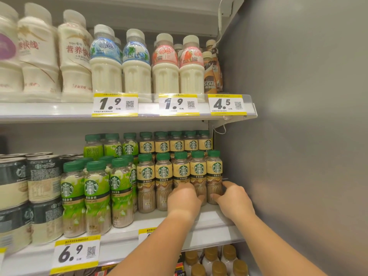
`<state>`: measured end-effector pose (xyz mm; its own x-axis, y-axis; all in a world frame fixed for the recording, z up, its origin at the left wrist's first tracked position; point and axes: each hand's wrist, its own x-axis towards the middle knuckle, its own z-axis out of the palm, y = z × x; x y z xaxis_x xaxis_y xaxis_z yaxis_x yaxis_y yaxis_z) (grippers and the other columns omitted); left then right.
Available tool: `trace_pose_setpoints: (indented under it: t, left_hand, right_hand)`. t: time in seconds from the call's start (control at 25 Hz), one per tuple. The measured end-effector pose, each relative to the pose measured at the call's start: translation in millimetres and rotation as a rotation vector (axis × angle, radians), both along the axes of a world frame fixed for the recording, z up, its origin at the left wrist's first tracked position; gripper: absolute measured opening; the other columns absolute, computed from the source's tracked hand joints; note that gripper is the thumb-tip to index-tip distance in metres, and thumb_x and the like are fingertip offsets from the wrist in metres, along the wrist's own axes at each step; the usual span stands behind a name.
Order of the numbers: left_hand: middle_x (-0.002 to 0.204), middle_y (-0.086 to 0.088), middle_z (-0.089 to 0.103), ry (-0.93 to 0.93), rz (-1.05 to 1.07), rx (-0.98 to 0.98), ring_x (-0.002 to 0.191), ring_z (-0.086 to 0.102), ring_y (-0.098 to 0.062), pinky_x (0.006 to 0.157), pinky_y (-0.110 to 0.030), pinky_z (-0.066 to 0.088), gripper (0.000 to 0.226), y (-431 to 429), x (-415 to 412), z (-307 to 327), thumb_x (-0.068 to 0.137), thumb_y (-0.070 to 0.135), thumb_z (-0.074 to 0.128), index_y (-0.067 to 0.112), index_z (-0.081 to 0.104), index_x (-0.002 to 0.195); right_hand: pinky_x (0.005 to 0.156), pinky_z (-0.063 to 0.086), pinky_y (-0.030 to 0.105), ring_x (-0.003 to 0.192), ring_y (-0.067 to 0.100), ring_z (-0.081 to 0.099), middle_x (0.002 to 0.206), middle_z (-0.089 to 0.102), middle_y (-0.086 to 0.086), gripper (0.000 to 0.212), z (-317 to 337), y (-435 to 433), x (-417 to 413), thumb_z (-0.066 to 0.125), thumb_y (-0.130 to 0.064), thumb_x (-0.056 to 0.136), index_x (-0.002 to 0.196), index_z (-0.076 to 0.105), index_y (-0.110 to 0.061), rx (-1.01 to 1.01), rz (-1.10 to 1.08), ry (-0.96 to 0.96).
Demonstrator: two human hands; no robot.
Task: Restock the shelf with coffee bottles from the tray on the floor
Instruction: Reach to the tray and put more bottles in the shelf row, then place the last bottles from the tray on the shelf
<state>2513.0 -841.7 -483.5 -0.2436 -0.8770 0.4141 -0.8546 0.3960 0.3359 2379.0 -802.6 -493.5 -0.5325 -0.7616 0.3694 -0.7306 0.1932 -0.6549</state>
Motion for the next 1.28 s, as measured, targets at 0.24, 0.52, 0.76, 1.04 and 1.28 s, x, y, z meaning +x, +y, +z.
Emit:
trace_pose_setpoints:
  t: [0.24,0.52,0.76,1.04,1.28]
  left_hand:
    - [0.094,-0.005,0.058,-0.075,-0.116,0.033,0.084,0.059,-0.026,0.073,-0.038,0.053,0.023,21,44,15,0.095,0.037,0.053,0.015,0.054,0.094]
    - [0.161,0.002,0.019,-0.205,-0.172,-0.216,0.149,0.013,-0.02,0.121,-0.039,0.019,0.075,76,118,-22,0.092,0.065,0.035,0.028,0.017,0.154]
    - [0.162,-0.012,0.018,-0.344,-0.077,-0.251,0.149,0.015,-0.033,0.119,-0.053,0.02,0.091,121,179,-90,0.083,0.075,0.033,0.022,0.02,0.156]
    - [0.157,-0.015,0.03,-0.393,-0.072,-0.081,0.145,0.027,-0.036,0.115,-0.054,0.029,0.094,152,232,-215,0.078,0.07,0.047,0.009,0.032,0.15]
    - [0.153,-0.017,0.037,-0.405,-0.086,0.17,0.141,0.036,-0.034,0.112,-0.052,0.035,0.094,166,250,-339,0.078,0.068,0.044,0.005,0.037,0.147]
  right_hand:
    - [0.086,0.056,0.042,0.106,0.027,0.064,0.127,0.064,0.004,0.051,11,20,3,0.056,-0.041,0.089,0.136,0.049,-0.022,0.036,0.018,0.12]
    - [0.118,0.026,0.038,0.146,0.022,0.028,0.159,0.03,0.003,0.076,-18,74,33,0.043,-0.063,0.09,0.152,0.026,-0.022,-0.016,0.072,0.444]
    - [0.119,0.023,0.047,0.147,0.031,0.025,0.159,0.029,0.014,0.084,-94,122,59,0.046,-0.063,0.082,0.15,0.034,-0.014,-0.032,0.074,0.567]
    - [0.118,0.025,0.047,0.146,0.031,0.026,0.159,0.029,0.015,0.081,-223,164,76,0.058,-0.049,0.083,0.149,0.034,-0.01,0.033,0.227,0.522]
    - [0.116,0.029,0.043,0.143,0.03,0.035,0.154,0.04,0.014,0.08,-347,185,101,0.059,-0.048,0.08,0.147,0.04,-0.009,0.287,0.349,0.392]
